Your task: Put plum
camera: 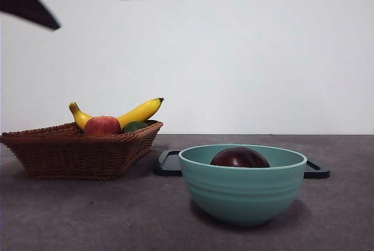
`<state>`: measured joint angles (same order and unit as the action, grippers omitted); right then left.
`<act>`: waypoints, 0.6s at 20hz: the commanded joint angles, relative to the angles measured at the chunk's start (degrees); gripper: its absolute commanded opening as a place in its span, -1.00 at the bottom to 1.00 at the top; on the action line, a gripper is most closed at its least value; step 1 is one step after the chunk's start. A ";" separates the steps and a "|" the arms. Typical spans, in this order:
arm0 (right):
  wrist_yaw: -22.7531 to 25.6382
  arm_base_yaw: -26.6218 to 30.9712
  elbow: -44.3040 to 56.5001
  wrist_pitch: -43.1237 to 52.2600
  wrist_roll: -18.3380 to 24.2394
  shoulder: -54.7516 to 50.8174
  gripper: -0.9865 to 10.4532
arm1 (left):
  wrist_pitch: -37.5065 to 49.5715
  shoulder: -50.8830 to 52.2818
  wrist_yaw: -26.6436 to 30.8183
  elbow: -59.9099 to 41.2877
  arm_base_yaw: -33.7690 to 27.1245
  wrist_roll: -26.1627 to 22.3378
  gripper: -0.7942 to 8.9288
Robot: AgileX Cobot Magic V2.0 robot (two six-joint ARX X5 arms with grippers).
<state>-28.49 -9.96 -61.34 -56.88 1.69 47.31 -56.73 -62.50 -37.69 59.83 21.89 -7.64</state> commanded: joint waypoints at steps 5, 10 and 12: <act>-0.20 -3.96 5.49 0.28 -1.51 2.10 -0.15 | -0.44 0.02 -0.37 -0.35 0.26 -1.11 -0.07; 0.00 -7.45 12.31 7.52 -6.34 4.85 -0.15 | -0.44 0.02 -0.37 -0.35 0.26 -1.11 -0.07; 0.17 -9.31 14.10 11.43 -7.76 7.82 -0.15 | -0.39 0.02 -0.37 -0.35 0.26 -1.11 -0.07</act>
<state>-28.32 -18.98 -46.96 -46.02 -4.54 54.54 -57.47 -62.17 -37.69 58.96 21.89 -8.05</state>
